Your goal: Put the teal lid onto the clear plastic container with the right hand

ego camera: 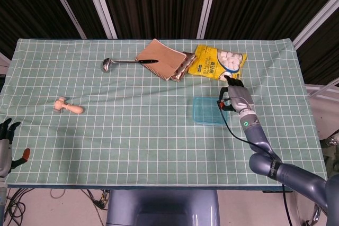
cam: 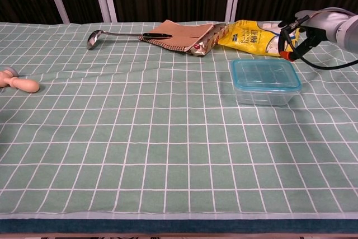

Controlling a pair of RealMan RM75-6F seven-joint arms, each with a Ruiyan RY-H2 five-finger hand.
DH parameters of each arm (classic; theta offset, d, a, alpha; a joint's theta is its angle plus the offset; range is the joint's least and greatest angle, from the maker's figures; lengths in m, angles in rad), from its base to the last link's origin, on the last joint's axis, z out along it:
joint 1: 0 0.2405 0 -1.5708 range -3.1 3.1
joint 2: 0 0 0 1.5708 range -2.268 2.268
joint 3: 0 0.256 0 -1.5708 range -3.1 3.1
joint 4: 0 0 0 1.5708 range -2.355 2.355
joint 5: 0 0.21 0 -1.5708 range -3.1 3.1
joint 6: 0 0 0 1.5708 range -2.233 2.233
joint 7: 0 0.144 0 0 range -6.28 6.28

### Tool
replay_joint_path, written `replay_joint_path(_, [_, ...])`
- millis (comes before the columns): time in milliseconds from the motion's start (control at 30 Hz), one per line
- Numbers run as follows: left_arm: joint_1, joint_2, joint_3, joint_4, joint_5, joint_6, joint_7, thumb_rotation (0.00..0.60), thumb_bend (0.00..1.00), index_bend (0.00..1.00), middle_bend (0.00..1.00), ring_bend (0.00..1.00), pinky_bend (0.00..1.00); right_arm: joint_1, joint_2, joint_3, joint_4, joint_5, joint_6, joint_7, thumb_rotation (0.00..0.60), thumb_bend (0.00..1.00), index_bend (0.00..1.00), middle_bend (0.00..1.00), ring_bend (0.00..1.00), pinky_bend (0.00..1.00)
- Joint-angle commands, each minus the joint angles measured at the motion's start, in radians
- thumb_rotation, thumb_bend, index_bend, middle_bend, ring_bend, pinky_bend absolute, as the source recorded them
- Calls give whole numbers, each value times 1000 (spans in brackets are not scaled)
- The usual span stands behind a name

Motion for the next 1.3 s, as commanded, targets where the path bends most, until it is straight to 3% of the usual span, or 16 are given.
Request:
replay_joint_path(33, [-1,0,-1,0,-1,0,0,600,349,131,0,0,0,3,-13,-5,24,1,-11,2,600,573,597,0,0,0])
replay_joint_path(900, [-3,-1,-4,0,-13,-3,4,600,349,131,0,0,0,4,-86,-16,152,-24,-68,34,600,573,605,0,0,0])
replay_joint_path(1300, [-4,1,-4,0,-13,-4,2,600,349,131,0,0,0,-1,-93,-21,153,-39,-78,34,600,573,608,0,0,0])
